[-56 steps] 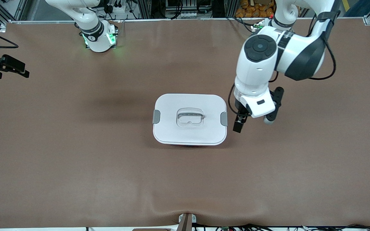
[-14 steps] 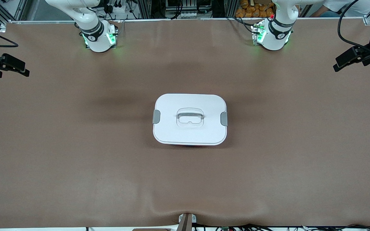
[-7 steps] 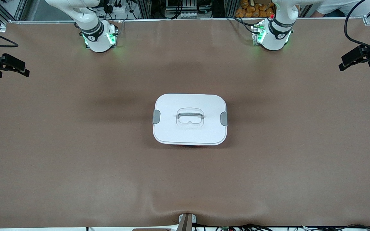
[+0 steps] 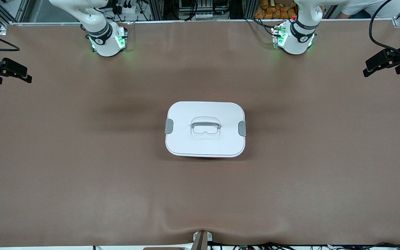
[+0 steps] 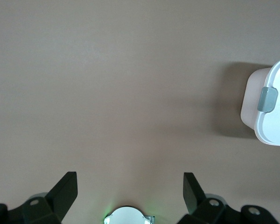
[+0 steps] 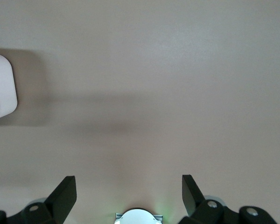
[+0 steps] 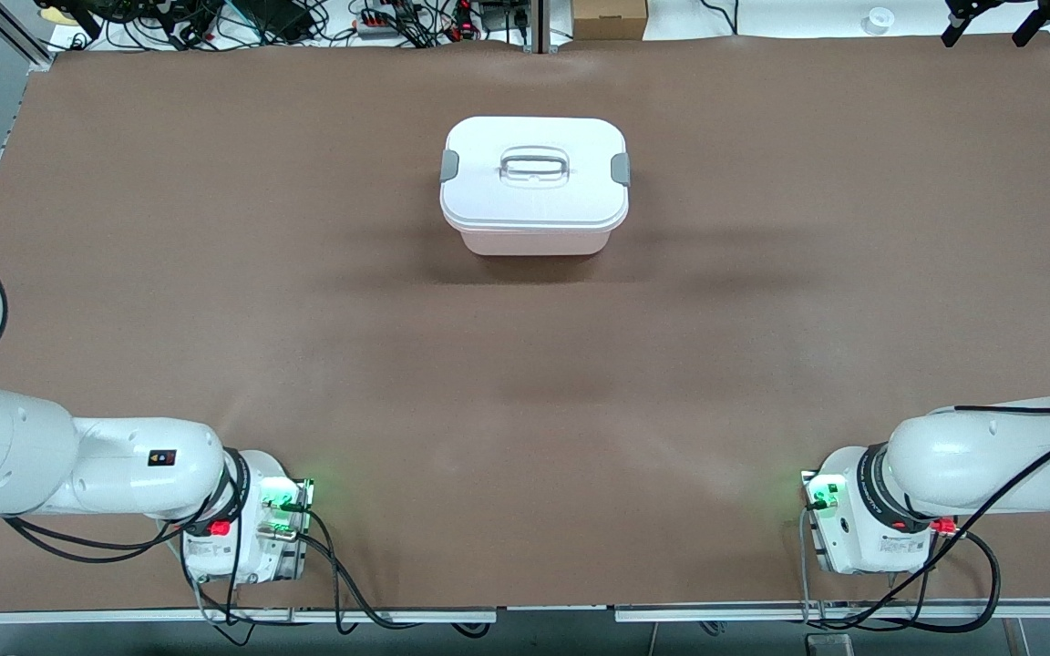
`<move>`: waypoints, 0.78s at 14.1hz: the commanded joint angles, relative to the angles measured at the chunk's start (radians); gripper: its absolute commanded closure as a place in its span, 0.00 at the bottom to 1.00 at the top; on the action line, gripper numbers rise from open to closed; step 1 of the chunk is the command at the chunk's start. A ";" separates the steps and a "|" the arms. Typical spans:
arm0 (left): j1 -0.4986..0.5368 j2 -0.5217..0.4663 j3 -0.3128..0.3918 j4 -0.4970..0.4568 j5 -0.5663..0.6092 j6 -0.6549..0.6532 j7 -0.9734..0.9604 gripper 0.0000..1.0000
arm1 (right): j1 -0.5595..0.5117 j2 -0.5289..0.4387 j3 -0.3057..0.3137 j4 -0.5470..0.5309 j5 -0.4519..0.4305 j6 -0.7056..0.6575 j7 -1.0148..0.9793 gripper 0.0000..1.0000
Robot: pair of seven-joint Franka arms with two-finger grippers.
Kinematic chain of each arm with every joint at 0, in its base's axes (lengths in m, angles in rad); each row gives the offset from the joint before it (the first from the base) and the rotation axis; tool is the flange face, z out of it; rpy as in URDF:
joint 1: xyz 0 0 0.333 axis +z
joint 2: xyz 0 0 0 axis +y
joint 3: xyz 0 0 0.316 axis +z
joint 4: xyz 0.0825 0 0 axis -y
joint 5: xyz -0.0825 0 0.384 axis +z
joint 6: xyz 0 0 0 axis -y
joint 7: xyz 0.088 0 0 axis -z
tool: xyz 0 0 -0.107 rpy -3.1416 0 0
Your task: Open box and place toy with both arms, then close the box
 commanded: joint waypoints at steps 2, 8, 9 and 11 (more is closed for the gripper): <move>-0.011 -0.005 0.000 -0.007 0.020 0.009 0.021 0.00 | -0.014 0.002 0.008 0.010 0.019 -0.013 0.016 0.00; -0.007 0.028 -0.003 0.025 0.014 0.009 0.010 0.00 | -0.012 0.009 0.008 0.010 0.019 -0.013 0.016 0.00; -0.011 0.039 -0.003 0.038 0.015 0.009 0.008 0.00 | -0.014 0.011 0.007 0.012 0.019 -0.013 0.016 0.00; -0.012 0.042 -0.008 0.041 0.015 0.008 0.007 0.00 | -0.017 0.011 0.008 0.018 0.019 -0.014 0.013 0.00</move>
